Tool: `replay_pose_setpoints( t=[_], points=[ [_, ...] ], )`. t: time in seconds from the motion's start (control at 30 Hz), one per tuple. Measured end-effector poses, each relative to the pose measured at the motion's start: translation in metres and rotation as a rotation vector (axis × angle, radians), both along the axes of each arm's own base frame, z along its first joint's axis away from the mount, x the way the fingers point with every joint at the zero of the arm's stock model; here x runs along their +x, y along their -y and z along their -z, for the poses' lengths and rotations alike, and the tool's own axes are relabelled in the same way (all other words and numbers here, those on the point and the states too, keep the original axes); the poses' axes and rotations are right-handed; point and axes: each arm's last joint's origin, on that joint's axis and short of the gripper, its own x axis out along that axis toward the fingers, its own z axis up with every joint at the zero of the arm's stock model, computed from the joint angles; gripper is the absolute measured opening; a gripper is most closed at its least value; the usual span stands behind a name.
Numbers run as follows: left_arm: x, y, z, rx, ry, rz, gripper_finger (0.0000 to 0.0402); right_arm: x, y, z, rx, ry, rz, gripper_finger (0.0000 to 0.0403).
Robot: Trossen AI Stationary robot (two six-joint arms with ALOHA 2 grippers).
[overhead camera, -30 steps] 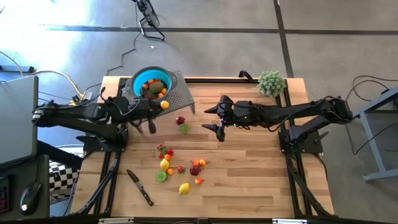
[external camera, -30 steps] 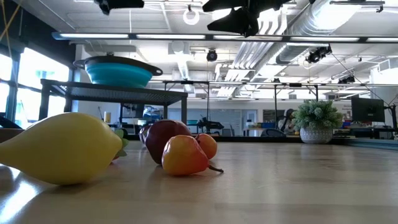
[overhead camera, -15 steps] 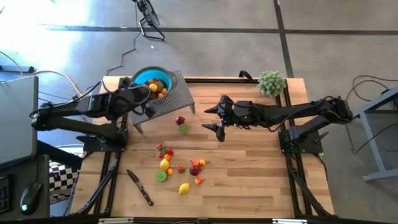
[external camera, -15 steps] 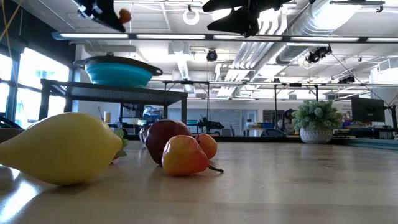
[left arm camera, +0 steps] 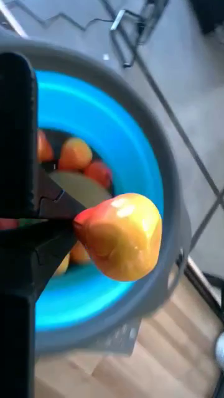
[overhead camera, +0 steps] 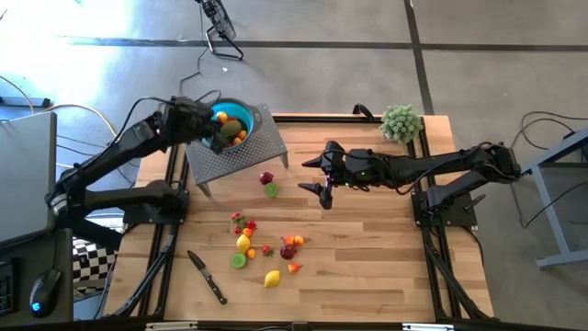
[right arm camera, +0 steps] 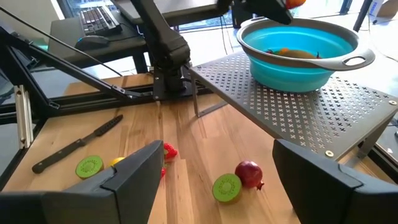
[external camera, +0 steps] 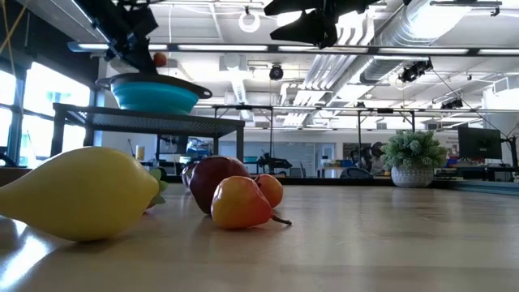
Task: Pick & Place Fruit
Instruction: Put the orange pear into the blue strainer bowl on the shelf
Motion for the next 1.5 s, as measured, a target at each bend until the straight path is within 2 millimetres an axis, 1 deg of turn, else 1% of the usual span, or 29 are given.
replay_pose_setpoints(
  t=[0.2,0.33,0.67,0.8,0.87,0.93,1.1,1.17,1.3,1.5],
  points=[
    [-0.003,-0.021,0.009,-0.078,-0.004,-0.043,0.0000,0.000,0.000,0.000,-0.002,0.000,0.007,0.0295],
    [-0.003,-0.030,0.013,-0.098,-0.022,-0.079,0.0011,0.000,0.000,0.000,-0.002,0.000,0.007,0.0295],
    [0.001,-0.037,0.017,-0.106,-0.030,-0.084,0.0072,0.000,0.000,0.000,-0.002,0.000,0.007,0.0295],
    [0.002,-0.038,0.014,-0.075,-0.011,-0.078,0.0082,0.000,0.000,0.000,-0.002,0.000,0.007,0.0295],
    [0.002,-0.037,0.013,-0.060,-0.014,-0.064,0.0079,0.000,0.000,0.000,-0.002,0.000,0.007,0.0295],
    [0.001,-0.036,0.012,-0.053,-0.012,-0.056,0.0067,0.000,0.000,0.000,-0.002,0.000,0.007,0.0295],
    [-0.002,-0.030,0.006,-0.059,0.044,0.012,0.0016,0.000,0.000,0.000,-0.005,0.000,0.017,0.0295],
    [-0.002,-0.027,0.003,-0.059,0.076,0.051,0.0004,0.000,0.001,0.000,-0.007,0.000,0.024,0.0295],
    [-0.005,-0.018,-0.004,-0.065,0.160,0.167,0.0009,0.000,0.001,0.000,-0.007,0.000,0.024,0.0295],
    [-0.001,0.007,-0.013,-0.075,0.230,0.359,0.0010,0.000,0.001,0.000,-0.008,0.002,0.028,0.0295]
  ],
)
